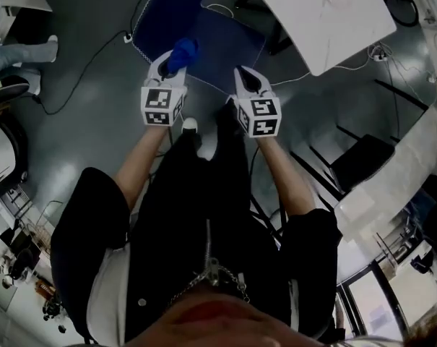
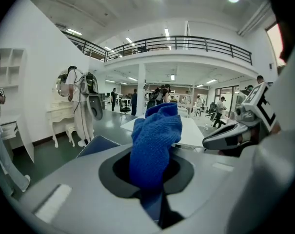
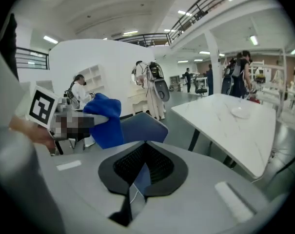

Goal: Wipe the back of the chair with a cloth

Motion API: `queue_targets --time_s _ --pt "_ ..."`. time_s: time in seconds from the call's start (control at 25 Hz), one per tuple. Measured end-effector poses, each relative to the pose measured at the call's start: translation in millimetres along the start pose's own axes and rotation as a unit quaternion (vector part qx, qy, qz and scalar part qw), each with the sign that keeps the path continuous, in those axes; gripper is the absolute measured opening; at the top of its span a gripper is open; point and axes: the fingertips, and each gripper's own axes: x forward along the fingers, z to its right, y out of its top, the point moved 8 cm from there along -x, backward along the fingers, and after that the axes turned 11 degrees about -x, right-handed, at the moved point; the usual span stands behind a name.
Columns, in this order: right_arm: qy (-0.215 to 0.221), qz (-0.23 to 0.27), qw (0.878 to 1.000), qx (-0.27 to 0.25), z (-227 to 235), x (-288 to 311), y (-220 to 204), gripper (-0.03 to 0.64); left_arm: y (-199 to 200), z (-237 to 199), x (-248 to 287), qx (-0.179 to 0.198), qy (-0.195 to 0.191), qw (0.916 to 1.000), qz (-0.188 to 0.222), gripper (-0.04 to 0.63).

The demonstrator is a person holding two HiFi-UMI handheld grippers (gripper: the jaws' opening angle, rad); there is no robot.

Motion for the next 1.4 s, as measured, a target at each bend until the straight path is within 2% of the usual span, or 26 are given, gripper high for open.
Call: queue_targets --time_s 0.2,0.4,0.6,0.92,1.4 --pt "-0.057 0.027 0.998 0.025 -70 -40 13 0.003 9 -2 -64 0.004 -0.045 0.9989 -0.009 0.051" --pt "-0.081 0.049 0.995 0.007 -133 -84 17 0.003 13 7 -117 0.031 -0.107 0.9938 -0.008 0.051" --pt "-0.095 0.064 0.993 0.005 -183 -107 12 0.003 8 4 -160 0.043 -0.137 0.9896 -0.005 0.051" --pt "-0.096 0.084 0.992 0.010 -214 -120 29 0.002 9 -1 -199 -0.005 -0.101 0.9948 0.008 0.052" --pt "-0.118 0.118 0.986 0.029 -233 -139 29 0.002 -5 4 -226 0.009 -0.106 0.9942 0.013 0.051"
